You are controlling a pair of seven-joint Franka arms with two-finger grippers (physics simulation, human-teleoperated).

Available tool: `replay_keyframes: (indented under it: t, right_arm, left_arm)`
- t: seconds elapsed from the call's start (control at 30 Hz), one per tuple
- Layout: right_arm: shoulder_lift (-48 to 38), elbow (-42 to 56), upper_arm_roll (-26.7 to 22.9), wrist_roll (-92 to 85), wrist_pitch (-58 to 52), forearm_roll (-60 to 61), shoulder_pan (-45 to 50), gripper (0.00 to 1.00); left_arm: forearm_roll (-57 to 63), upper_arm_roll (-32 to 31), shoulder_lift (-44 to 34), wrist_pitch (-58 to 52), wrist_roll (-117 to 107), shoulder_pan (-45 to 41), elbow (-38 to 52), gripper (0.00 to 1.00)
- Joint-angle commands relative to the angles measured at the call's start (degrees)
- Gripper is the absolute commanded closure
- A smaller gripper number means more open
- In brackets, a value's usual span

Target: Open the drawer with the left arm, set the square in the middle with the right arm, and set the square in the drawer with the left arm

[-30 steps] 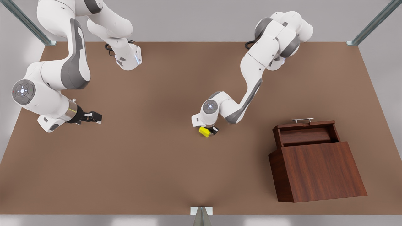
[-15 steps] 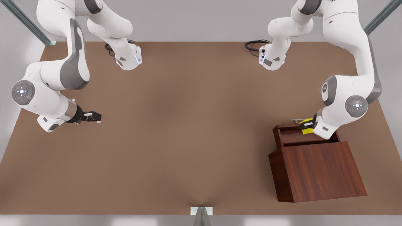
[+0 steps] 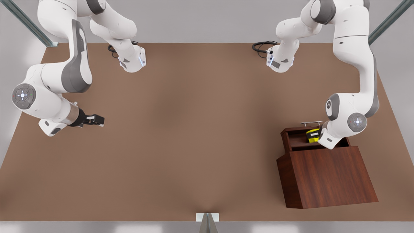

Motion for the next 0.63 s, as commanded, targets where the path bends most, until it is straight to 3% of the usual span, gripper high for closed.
replay_keyframes:
  t: [0.0, 0.03, 0.07, 0.1, 0.3, 0.37, 0.4, 0.47, 0.6]
  right_arm:
    - [0.0, 0.0, 0.0, 0.0, 0.0, 0.0, 0.0, 0.0]
    - [0.0, -0.1, 0.0, 0.0, 0.0, 0.0, 0.0, 0.0]
    - [0.0, -0.1, 0.0, 0.0, -0.1, 0.0, -0.1, 0.0]
    - [0.0, -0.1, 0.0, 0.0, 0.0, 0.0, -0.1, 0.0]
    - [0.1, -0.1, 0.0, 0.0, -0.4, 0.0, -0.1, 0.0]
    - [0.1, -0.1, 0.0, 0.0, -0.4, 0.0, -0.1, 0.0]
    - [0.2, -0.1, 0.0, 0.0, -0.3, 0.0, -0.1, 0.0]
    - [0.2, -0.1, 0.0, 0.0, -0.2, 0.0, -0.1, 0.0]
    - [0.2, -0.1, 0.0, 0.0, -0.3, 0.0, -0.1, 0.0]
  left_arm:
    - [1.4, 0.0, 0.0, 0.0, 0.3, 0.1, -0.1, 0.26]
    - [1.4, 0.0, 0.0, 0.1, 1.0, 0.6, -0.3, 0.26]
    - [1.4, 0.0, 0.1, 0.1, 1.2, 0.6, -0.4, 0.16]
    - [1.4, 0.0, 0.2, 0.1, 1.2, 0.6, -0.4, 0.0]
    - [1.4, 0.0, -1.4, -1.4, 0.9, 0.6, 0.3, 0.0]
    - [0.7, -4.6, -4.2, -23.7, 2.6, -0.1, 15.3, 0.0]
    - [0.9, -8.2, -4.6, -29.7, 7.5, -0.2, 21.5, 0.0]
    - [0.6, -8.6, -8.3, -30.1, 17.2, -0.6, 23.6, 0.0]
    - [1.1, -8.4, -7.2, -30.1, 16.4, -0.7, 25.8, 0.0]
